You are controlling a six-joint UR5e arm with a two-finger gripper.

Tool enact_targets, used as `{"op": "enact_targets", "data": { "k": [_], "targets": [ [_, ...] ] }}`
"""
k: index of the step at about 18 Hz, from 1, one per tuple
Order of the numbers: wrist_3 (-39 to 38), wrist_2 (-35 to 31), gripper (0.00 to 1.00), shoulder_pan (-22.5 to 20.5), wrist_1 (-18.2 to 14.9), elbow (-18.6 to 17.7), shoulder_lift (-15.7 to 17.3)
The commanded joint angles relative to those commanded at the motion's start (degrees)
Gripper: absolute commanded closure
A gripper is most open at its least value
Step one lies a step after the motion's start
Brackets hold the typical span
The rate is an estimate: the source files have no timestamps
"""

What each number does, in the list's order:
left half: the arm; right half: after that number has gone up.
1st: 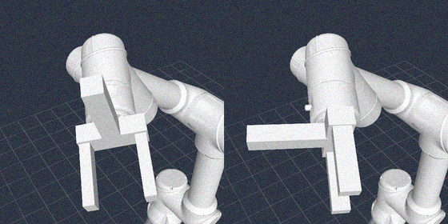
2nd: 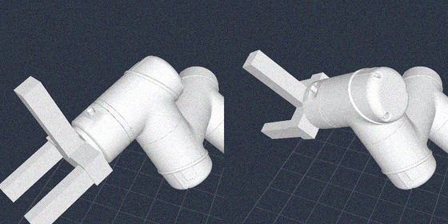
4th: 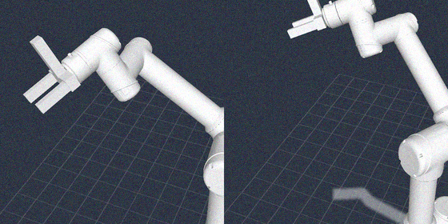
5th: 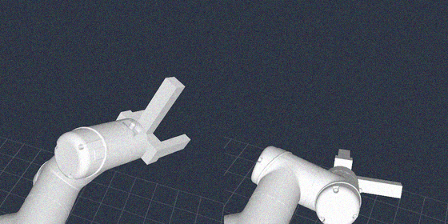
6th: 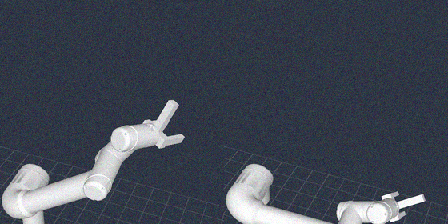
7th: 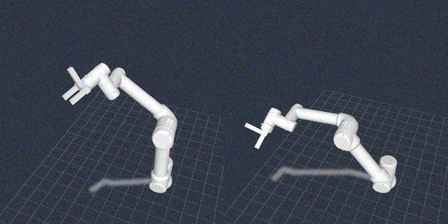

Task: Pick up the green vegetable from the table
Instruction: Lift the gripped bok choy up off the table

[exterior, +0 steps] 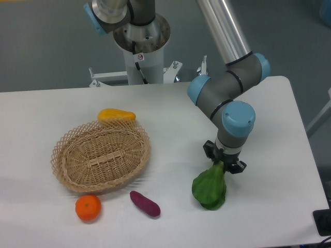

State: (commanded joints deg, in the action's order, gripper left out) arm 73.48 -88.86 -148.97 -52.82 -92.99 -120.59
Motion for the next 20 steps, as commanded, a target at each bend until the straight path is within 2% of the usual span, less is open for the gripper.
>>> {"op": "enact_targets", "data": {
  "k": [3, 7, 9, 11, 16, 20],
  "targets": [
    [0.0, -0.09, 0.83, -0.18, -4.73, 2.72, 0.09],
    [0.44, -0.09, 0.84, -0.44, -16.41, 10.18, -0.61],
    [0.79, 0.09, 0.84, -1.23, -20.64, 13.61, -0.96],
    [0.88, 0.26, 0.84, -1.67, -22.06, 15.47, -1.14],
    [0.88, 0.61, 0.84, -3.78, -22.76, 18.37, -0.88],
    [0.79, 2.73, 0.84, -4.83, -24.96, 23.02, -1.57]
  ]
}}
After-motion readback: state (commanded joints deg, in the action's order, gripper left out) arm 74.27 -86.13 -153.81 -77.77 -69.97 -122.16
